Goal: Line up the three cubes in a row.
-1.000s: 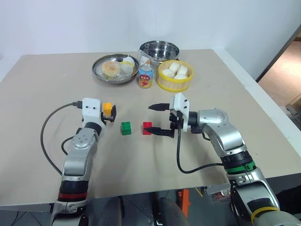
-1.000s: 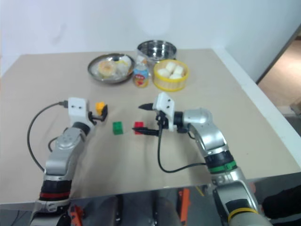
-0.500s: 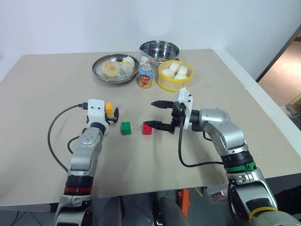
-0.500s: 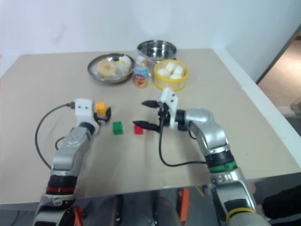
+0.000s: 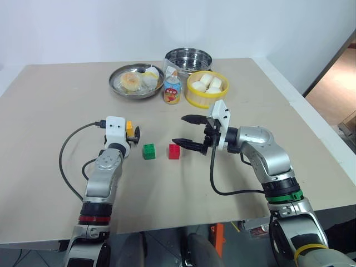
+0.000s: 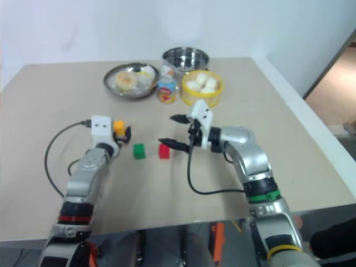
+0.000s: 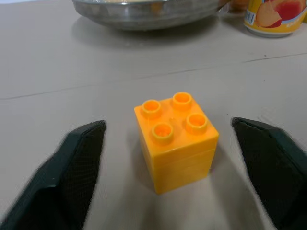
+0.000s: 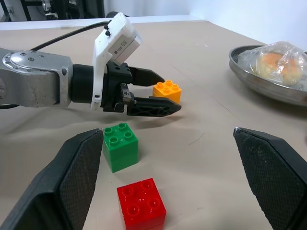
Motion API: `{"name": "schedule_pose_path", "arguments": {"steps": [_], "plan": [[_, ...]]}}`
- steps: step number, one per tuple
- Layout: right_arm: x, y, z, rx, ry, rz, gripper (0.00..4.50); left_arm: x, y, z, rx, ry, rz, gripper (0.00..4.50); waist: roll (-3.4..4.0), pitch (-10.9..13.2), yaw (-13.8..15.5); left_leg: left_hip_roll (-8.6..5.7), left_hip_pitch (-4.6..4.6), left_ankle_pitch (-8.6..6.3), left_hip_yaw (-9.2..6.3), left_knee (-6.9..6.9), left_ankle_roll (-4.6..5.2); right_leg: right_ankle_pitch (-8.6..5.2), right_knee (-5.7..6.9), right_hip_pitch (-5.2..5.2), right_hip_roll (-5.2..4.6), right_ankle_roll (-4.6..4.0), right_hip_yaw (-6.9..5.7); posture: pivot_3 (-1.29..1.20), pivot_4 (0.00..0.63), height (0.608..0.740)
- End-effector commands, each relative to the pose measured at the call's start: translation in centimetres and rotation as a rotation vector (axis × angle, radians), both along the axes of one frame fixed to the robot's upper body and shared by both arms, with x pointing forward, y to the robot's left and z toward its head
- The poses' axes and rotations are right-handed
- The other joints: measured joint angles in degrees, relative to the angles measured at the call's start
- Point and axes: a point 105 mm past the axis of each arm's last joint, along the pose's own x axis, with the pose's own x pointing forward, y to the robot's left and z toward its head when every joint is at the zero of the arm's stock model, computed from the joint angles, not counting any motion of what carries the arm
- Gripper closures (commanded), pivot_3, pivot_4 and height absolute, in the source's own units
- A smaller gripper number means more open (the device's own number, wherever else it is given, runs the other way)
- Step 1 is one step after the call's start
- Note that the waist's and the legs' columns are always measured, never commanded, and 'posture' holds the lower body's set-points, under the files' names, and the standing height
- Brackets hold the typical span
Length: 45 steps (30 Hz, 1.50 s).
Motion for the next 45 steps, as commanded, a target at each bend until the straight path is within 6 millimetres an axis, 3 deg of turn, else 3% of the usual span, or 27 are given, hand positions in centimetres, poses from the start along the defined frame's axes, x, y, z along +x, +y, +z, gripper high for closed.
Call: {"name": "schedule_pose_path", "arguments": {"steps": [1,5,13,17,21,27,31,38,45], "plan": [[-0.2,0.0,1.1,0.011,-0.054,0.002,0.00,0.4,0.8,1.6,0.016,-0.059,0.019,1.62,0.00,0.00,0.00,0.00,0.00,0.00,0.00,0.00,0.00,0.00,0.00,0.00,0.00,0.00,0.00,0.00,0.150,0.740],[-0.2,0.0,1.0,0.007,-0.054,0.002,0.00,0.6,1.6,1.4,0.009,-0.047,0.035,3.08,0.00,0.00,0.00,0.00,0.00,0.00,0.00,0.00,0.00,0.00,0.00,0.00,0.00,0.00,0.00,0.00,0.150,0.740],[-0.1,0.2,1.0,0.000,-0.060,0.010,0.00,0.3,3.5,1.8,-0.002,-0.057,-0.018,3.08,0.00,0.00,-0.03,0.01,0.00,0.00,0.00,-0.01,0.00,0.00,0.00,-0.02,0.00,0.00,0.00,0.00,0.150,0.740],[-0.2,0.4,1.1,0.000,-0.065,0.018,0.00,-1.5,3.3,2.4,0.020,-0.078,-0.292,3.08,0.00,0.00,-0.21,0.01,0.00,-0.01,0.04,-0.07,-0.01,0.00,-0.01,-0.06,0.00,-0.02,0.01,0.00,0.150,0.740],[-0.2,0.6,1.2,0.000,-0.069,0.029,0.00,-5.0,3.4,2.9,0.111,-0.066,-0.658,3.08,0.00,0.00,-0.20,0.05,0.00,0.00,0.06,-0.22,-0.02,-0.07,-0.01,-0.16,0.01,-0.14,0.00,0.00,0.150,0.740],[-0.5,1.1,1.8,-0.005,-0.088,0.052,0.00,-7.1,5.7,3.0,0.264,0.029,-0.912,3.08,0.01,0.00,0.01,0.05,-0.01,0.00,0.11,-0.29,-0.03,-0.29,-0.02,-0.18,-0.09,-0.51,-0.08,0.00,0.150,0.740],[-0.7,1.3,2.3,-0.003,-0.099,0.063,0.00,-7.2,6.1,2.9,0.327,0.054,-1.008,3.08,0.01,0.00,0.02,0.04,0.00,0.01,0.25,-0.28,-0.02,-0.29,-0.06,-0.20,-0.21,-0.53,-0.09,0.00,0.150,0.740],[-0.8,1.0,2.4,-0.013,-0.106,0.055,0.00,-7.6,4.3,1.9,0.339,0.051,-1.141,3.08,0.00,0.00,-0.01,0.07,-0.07,0.01,0.38,-0.31,-0.01,-0.30,-0.07,-0.30,-0.24,-0.49,-0.08,0.00,0.150,0.740],[-1.0,0.7,2.4,-0.016,-0.100,0.051,0.00,-7.4,4.1,1.0,0.336,0.079,-1.153,3.08,0.00,0.00,-0.03,0.12,-0.19,0.01,0.38,-0.31,-0.01,-0.15,0.00,-0.54,-0.14,-0.27,-0.05,0.00,0.150,0.740]]}}
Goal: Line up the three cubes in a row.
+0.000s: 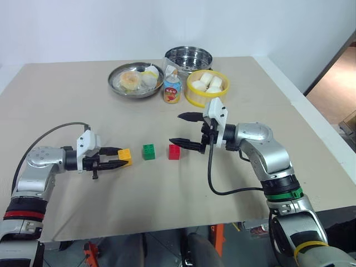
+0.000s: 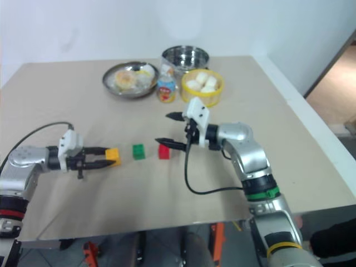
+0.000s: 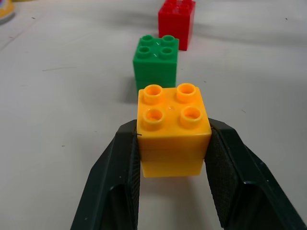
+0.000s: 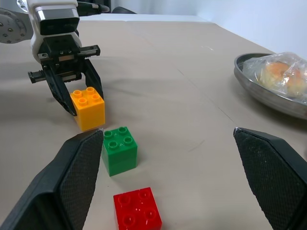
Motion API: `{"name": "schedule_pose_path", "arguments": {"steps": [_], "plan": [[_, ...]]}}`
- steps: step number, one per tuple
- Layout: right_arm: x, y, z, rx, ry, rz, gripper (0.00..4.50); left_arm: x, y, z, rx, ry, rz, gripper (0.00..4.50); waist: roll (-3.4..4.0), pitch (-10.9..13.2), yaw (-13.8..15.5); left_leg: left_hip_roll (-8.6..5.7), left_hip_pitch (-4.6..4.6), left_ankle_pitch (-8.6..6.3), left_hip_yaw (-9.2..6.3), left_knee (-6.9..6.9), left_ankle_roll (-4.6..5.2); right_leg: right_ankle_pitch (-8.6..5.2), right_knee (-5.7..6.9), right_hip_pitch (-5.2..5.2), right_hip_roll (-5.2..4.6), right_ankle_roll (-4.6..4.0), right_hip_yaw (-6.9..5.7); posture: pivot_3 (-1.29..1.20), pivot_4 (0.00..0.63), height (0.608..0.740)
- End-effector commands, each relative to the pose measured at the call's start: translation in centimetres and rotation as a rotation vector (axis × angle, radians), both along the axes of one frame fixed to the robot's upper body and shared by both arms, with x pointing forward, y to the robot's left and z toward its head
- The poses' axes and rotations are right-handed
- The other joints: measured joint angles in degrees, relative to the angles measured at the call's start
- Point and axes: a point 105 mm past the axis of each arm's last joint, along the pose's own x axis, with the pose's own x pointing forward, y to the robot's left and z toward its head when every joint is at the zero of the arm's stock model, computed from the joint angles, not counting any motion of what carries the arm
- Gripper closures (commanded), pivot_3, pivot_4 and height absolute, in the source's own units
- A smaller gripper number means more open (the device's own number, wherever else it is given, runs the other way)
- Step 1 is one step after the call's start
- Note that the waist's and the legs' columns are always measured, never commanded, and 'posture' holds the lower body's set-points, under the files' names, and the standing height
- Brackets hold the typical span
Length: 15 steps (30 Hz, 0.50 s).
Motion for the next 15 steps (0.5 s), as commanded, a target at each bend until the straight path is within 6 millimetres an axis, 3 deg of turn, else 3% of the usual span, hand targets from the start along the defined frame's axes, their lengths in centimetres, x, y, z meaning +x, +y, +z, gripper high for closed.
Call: {"name": "schedule_pose_path", "arguments": {"steps": [1,15], "plan": [[-0.7,-0.1,1.4,0.024,-0.045,0.022,0.00,0.6,0.1,0.7,0.009,-0.041,0.006,3.08,0.00,0.00,0.00,0.00,-0.01,0.00,0.00,0.00,0.00,0.00,0.00,-0.01,0.01,0.00,0.00,0.00,0.150,0.740],[-1.5,-0.5,0.4,-0.012,-0.030,0.058,0.00,1.1,1.3,0.8,0.045,-0.063,0.042,3.08,0.00,0.00,0.00,0.01,-0.10,0.01,0.00,0.02,0.02,0.03,0.02,-0.11,0.05,0.03,0.04,0.00,0.150,0.740]]}}
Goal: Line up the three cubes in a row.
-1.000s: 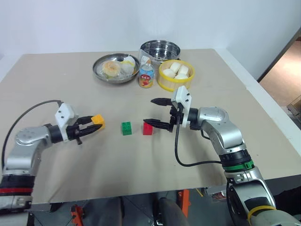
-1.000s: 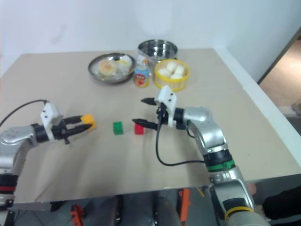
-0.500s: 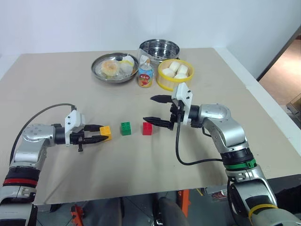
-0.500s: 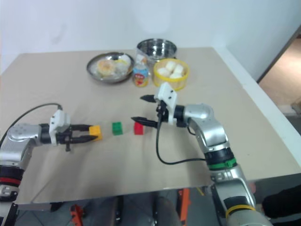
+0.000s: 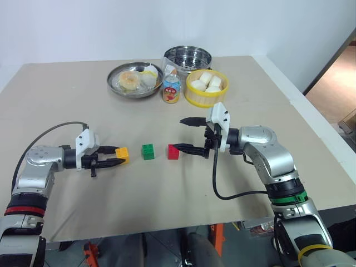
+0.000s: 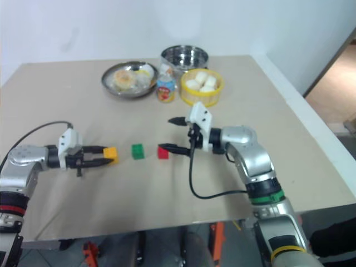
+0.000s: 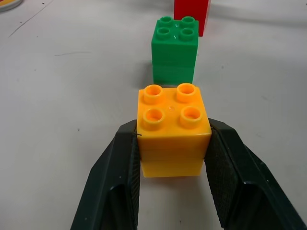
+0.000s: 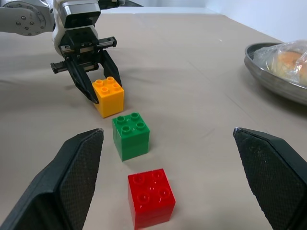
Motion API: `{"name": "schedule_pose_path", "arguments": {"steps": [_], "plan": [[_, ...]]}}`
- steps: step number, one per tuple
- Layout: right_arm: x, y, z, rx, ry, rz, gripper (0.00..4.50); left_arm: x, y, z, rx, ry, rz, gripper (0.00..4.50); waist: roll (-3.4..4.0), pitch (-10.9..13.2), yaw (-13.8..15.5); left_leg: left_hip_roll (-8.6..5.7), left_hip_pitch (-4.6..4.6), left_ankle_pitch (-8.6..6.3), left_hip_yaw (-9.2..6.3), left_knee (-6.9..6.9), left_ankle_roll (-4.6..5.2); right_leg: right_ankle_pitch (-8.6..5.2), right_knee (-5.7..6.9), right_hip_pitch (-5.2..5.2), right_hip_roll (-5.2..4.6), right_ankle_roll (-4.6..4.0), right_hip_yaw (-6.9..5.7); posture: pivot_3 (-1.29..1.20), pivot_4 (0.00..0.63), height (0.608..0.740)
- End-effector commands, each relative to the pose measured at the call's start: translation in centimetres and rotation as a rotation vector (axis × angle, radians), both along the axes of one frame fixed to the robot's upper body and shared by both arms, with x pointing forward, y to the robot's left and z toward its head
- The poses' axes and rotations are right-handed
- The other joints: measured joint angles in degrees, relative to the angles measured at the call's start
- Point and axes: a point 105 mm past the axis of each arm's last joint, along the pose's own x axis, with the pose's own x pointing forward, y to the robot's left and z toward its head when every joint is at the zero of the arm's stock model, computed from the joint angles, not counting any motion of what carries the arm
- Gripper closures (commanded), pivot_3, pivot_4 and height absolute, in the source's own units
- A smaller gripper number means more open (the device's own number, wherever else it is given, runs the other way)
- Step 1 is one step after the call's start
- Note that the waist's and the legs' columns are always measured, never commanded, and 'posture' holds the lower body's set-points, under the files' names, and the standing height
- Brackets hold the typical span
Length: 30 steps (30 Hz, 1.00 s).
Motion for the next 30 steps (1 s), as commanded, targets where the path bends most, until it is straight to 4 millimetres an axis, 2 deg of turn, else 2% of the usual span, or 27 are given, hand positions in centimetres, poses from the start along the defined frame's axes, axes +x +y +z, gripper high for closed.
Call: {"name": "schedule_pose_path", "arguments": {"steps": [1,7,9,10,15,18,26,28,30], "plan": [[-0.7,0.1,1.2,0.014,-0.057,0.029,0.00,0.2,0.5,1.1,0.026,-0.055,0.004,3.08,0.00,0.00,0.00,0.00,0.00,0.00,0.00,0.00,0.00,0.00,0.00,0.00,0.00,0.00,0.00,0.00,0.150,0.740],[-0.7,0.1,1.1,0.013,-0.056,0.029,0.00,0.2,0.6,0.5,0.069,-0.065,-0.014,3.08,0.00,0.00,0.00,0.00,0.00,0.00,0.01,0.00,0.00,0.01,0.00,0.00,0.00,-0.01,0.01,0.00,0.150,0.740],[-0.8,0.1,1.1,0.012,-0.056,0.030,0.00,0.4,0.5,0.5,0.076,-0.076,-0.019,2.13,0.00,0.00,0.00,0.01,0.00,0.00,0.00,0.00,0.00,0.02,0.00,0.00,0.01,-0.01,0.01,0.00,0.150,0.740],[-0.8,0.1,1.1,0.012,-0.056,0.030,0.00,0.5,0.4,0.6,0.081,-0.088,-0.021,1.92,0.00,0.00,0.00,0.01,0.00,0.00,0.00,0.00,0.01,0.03,0.00,0.00,0.02,-0.01,0.01,0.00,0.150,0.740],[-0.8,0.1,1.1,0.015,-0.055,0.033,0.00,0.6,0.7,1.2,0.099,-0.122,-0.025,0.12,0.00,0.00,0.00,0.01,-0.02,0.01,0.01,0.04,0.02,0.06,0.01,0.00,0.02,0.01,0.01,0.00,0.150,0.740],[-0.8,0.2,1.1,0.019,-0.055,0.035,0.00,0.3,1.0,1.9,0.107,-0.135,-0.031,0.06,0.00,0.00,-0.03,0.01,-0.02,0.01,0.02,0.04,0.02,0.06,0.01,0.00,0.01,0.02,0.03,0.00,0.150,0.740],[-1.3,0.2,1.7,0.066,-0.028,0.047,0.00,-1.7,1.3,6.6,-0.011,-0.074,0.034,0.06,0.00,0.00,-0.14,0.07,-0.06,0.01,0.02,0.03,0.02,0.05,0.04,-0.07,0.05,0.02,0.05,0.00,0.150,0.740],[-1.1,0.2,2.0,0.091,-0.012,0.032,0.00,-1.0,1.2,8.0,-0.071,-0.114,0.107,0.06,0.00,0.00,-0.12,0.07,-0.06,0.01,0.01,0.04,0.02,0.05,0.04,-0.07,0.05,0.02,0.05,0.00,0.150,0.740],[-0.2,0.0,2.3,0.097,-0.032,-0.019,0.00,0.6,1.4,8.9,-0.116,-0.187,0.228,0.06,0.01,0.00,0.00,0.07,-0.05,0.03,0.00,0.06,0.05,0.06,0.05,-0.04,0.05,0.02,0.05,0.00,0.150,0.740]]}}
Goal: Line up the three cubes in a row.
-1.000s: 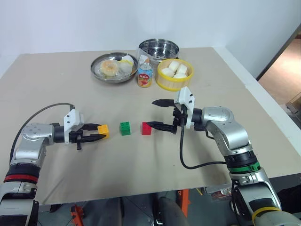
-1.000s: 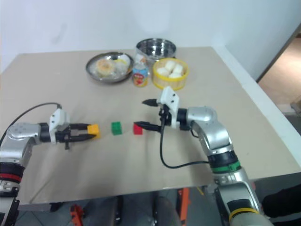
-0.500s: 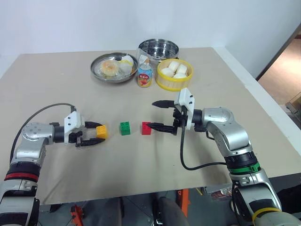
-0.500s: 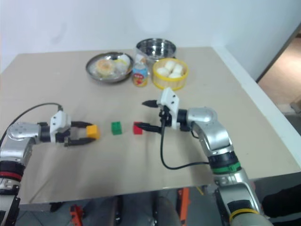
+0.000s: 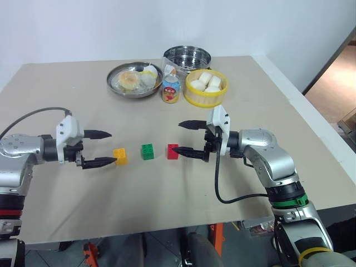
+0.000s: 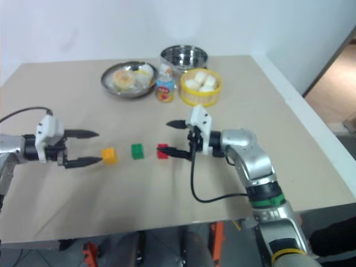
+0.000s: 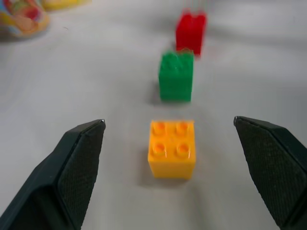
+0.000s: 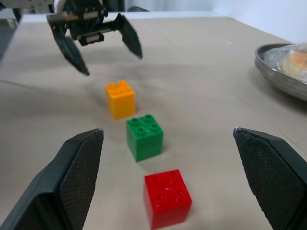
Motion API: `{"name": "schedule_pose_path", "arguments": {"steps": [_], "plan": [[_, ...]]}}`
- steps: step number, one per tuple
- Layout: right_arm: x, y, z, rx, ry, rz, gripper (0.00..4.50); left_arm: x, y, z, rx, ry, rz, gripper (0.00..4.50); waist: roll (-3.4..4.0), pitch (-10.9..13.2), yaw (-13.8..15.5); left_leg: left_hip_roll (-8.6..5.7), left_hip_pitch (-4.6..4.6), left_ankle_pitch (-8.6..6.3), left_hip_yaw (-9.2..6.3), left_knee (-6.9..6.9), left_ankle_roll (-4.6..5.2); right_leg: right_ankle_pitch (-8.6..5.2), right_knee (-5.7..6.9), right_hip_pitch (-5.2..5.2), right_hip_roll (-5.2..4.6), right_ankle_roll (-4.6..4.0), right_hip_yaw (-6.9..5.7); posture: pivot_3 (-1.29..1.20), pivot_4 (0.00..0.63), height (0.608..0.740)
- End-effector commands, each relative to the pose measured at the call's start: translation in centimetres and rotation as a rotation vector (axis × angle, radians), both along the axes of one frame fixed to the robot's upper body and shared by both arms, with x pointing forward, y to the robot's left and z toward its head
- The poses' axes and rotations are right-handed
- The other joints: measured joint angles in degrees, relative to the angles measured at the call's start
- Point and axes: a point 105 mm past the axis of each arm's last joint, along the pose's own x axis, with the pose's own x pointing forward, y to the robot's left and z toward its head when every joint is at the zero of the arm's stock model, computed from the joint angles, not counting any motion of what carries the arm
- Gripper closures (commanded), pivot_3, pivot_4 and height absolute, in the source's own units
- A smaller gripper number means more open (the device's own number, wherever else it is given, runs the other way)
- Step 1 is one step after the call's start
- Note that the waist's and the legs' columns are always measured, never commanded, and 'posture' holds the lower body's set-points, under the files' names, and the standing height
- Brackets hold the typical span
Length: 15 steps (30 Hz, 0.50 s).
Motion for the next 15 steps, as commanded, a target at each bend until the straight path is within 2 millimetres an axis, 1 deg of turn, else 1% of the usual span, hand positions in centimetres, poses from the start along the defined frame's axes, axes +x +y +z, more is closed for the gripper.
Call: {"name": "schedule_pose_path", "arguments": {"steps": [1,4,7,10,15], "plan": [[1.0,-0.3,2.5,0.043,-0.092,-0.065,0.00,2.4,0.5,2.7,-0.081,-0.154,0.187,0.06,0.00,0.00,0.19,-0.01,0.01,0.03,0.00,0.01,0.05,0.00,0.00,0.03,-0.01,0.00,0.00,0.00,0.150,0.740],[2.5,-0.7,2.7,0.050,-0.113,-0.132,0.00,4.0,0.2,2.2,-0.109,-0.174,0.267,0.06,0.00,0.00,0.12,-0.03,0.01,0.15,0.10,0.06,0.13,0.06,-0.01,0.03,-0.04,-0.10,0.04,0.00,0.150,0.740],[4.2,-1.2,3.0,0.054,-0.154,-0.214,0.00,5.4,-0.6,1.8,-0.148,-0.200,0.317,0.06,-0.02,-0.01,0.12,-0.04,0.00,0.22,0.17,0.08,0.20,0.15,-0.02,0.01,-0.04,-0.09,0.10,0.00,0.150,0.740],[5.6,-1.8,2.9,0.046,-0.179,-0.291,0.00,6.7,-1.6,1.4,-0.170,-0.223,0.360,0.06,-0.02,-0.01,0.12,-0.04,-0.02,0.26,0.20,0.07,0.21,0.39,-0.03,-0.03,-0.02,0.17,0.16,0.00,0.150,0.740],[6.8,-2.6,2.6,0.063,-0.173,-0.382,0.00,7.9,-2.9,1.0,-0.205,-0.252,0.409,0.06,-0.03,-0.02,0.11,-0.05,-0.03,0.27,0.27,0.05,0.21,0.41,-0.03,-0.04,0.00,0.24,0.31,0.00,0.150,0.740]]}}
